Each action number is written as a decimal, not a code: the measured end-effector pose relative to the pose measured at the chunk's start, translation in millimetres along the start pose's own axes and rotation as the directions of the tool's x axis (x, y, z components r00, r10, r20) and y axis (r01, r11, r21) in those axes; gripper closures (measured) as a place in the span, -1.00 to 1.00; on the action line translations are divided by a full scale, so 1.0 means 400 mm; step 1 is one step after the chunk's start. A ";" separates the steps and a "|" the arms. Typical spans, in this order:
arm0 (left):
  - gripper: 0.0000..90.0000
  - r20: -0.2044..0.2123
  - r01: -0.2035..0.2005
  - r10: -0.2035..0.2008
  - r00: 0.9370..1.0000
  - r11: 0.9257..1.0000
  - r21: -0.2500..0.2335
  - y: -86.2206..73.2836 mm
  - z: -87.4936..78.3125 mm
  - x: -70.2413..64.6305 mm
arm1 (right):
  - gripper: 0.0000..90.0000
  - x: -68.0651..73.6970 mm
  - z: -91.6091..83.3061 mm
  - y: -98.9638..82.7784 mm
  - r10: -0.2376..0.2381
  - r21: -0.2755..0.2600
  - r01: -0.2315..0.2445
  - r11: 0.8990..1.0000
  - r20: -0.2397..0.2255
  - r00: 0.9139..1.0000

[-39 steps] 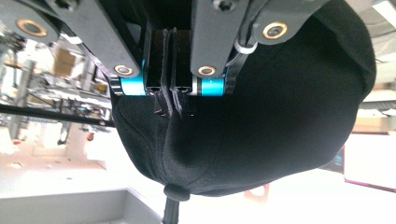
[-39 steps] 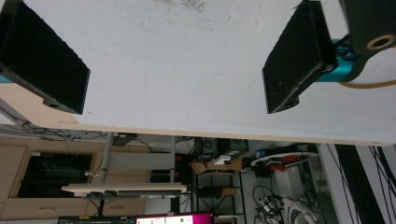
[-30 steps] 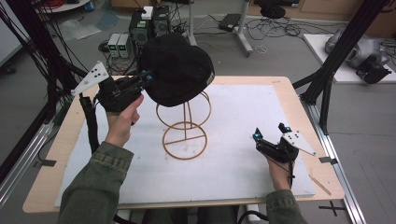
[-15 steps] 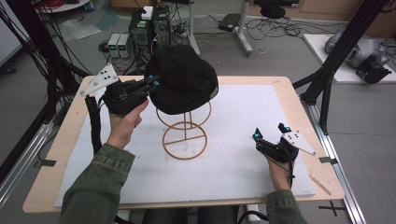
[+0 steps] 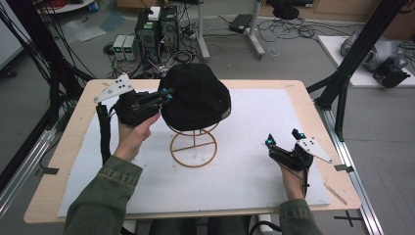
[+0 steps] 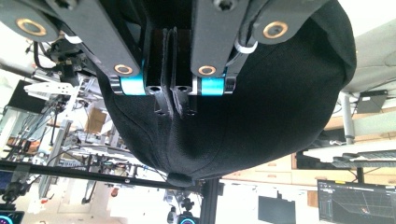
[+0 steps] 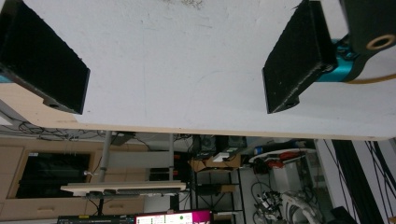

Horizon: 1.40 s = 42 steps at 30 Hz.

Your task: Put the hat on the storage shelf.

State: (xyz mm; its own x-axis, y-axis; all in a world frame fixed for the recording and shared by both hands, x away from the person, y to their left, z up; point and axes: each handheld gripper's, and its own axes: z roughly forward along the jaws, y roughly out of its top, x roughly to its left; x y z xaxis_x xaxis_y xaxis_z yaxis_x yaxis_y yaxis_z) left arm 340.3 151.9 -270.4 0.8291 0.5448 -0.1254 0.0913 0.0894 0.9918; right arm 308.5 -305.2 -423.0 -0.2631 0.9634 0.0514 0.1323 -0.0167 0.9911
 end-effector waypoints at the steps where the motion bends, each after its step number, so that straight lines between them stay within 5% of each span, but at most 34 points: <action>1: 0.95 -0.002 0.008 -0.008 1.000 1.000 -0.003 -0.005 -0.001 0.000 | -0.85 0.000 0.000 0.000 0.000 0.000 0.000 1.000 0.000 1.000; 9: 0.95 -0.002 0.038 -0.038 0.999 0.999 0.008 -0.030 -0.009 0.007 | -0.85 0.001 0.000 -0.001 -0.001 0.000 0.001 1.000 0.005 1.000; 18: 0.94 -0.015 0.005 -0.005 1.000 1.000 0.026 -0.038 -0.007 -0.006 | -0.85 0.001 -0.001 -0.001 0.008 0.001 -0.008 1.000 0.006 1.000; 22: 0.92 -0.045 0.009 -0.009 0.999 1.000 0.006 -0.045 -0.012 0.000 | -0.85 0.000 -0.001 -0.001 0.008 0.002 -0.008 1.000 0.006 1.000; 29: 0.72 -0.026 0.020 -0.021 0.999 1.000 -0.024 -0.057 -0.020 0.007 | -0.85 -0.002 -0.002 0.000 0.007 -0.002 -0.007 1.000 0.008 1.000; 36: -0.10 -0.098 0.034 -0.038 0.994 0.999 -0.037 -0.059 -0.020 0.010 | -0.85 0.000 -0.002 0.000 0.007 -0.006 -0.007 1.000 0.008 1.000; 38: -0.40 -0.081 0.036 -0.043 0.996 0.996 -0.084 -0.062 -0.028 0.012 | -0.85 -0.001 -0.003 0.001 0.011 -0.007 -0.011 1.000 0.009 1.000; 42: -0.63 -0.123 0.038 -0.051 0.991 0.993 -0.112 -0.061 -0.045 0.015 | -0.85 0.000 -0.003 0.001 0.013 -0.006 -0.013 1.000 0.010 1.000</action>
State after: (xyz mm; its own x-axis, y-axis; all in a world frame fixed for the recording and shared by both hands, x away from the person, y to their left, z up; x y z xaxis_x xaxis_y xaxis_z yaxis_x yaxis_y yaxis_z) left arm 333.3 167.9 -295.7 0.7493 0.6378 -0.1782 0.0603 0.2023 0.9775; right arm 307.4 -305.7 -422.7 -0.2518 0.9657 0.0635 0.1300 -0.0313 0.9910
